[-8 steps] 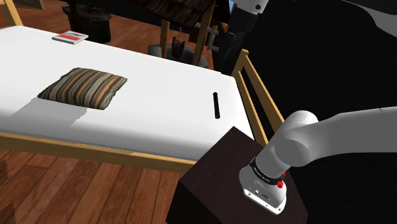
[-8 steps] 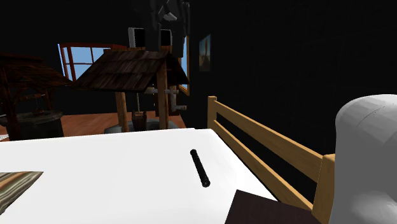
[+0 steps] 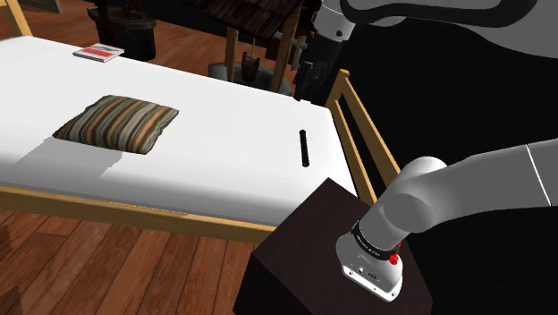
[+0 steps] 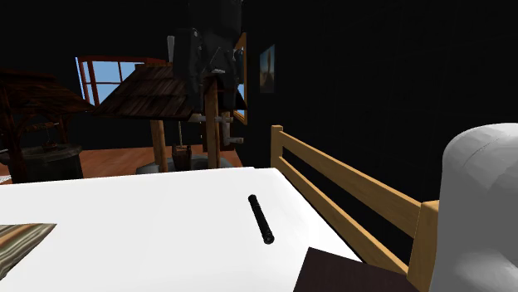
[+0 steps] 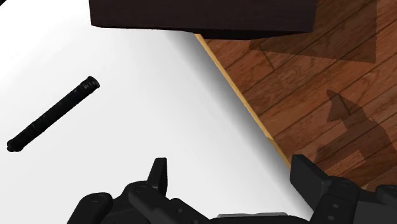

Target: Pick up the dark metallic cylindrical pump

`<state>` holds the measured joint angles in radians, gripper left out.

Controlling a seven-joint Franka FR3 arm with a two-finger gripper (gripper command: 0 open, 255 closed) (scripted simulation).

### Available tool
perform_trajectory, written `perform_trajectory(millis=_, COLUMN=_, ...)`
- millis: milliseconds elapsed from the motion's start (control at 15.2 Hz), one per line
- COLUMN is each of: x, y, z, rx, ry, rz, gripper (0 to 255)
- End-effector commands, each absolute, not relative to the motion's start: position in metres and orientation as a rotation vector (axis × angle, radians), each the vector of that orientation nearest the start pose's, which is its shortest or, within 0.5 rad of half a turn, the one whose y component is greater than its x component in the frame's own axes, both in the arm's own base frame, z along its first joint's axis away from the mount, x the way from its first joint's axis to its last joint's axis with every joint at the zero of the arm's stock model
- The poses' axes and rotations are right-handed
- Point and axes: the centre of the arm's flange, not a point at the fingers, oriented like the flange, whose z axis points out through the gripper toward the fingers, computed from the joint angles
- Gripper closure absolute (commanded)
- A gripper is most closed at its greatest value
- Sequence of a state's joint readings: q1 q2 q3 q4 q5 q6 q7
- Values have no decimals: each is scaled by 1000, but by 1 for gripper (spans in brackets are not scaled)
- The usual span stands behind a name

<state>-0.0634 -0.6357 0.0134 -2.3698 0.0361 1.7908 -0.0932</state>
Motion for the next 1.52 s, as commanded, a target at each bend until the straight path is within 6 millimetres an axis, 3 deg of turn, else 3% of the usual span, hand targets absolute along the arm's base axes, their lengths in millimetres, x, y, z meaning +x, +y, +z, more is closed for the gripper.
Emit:
perform_trajectory(millis=0, x=379, y=-29, z=537, rx=-3117, ry=18, rz=-93, gripper=0)
perform_trajectory(millis=726, x=434, y=-119, z=437, rx=-3088, ry=401, rz=-86, gripper=0)
perform_trajectory(millis=1452, x=466, y=-218, z=337, rx=-3014, ry=777, rz=-77, gripper=0)
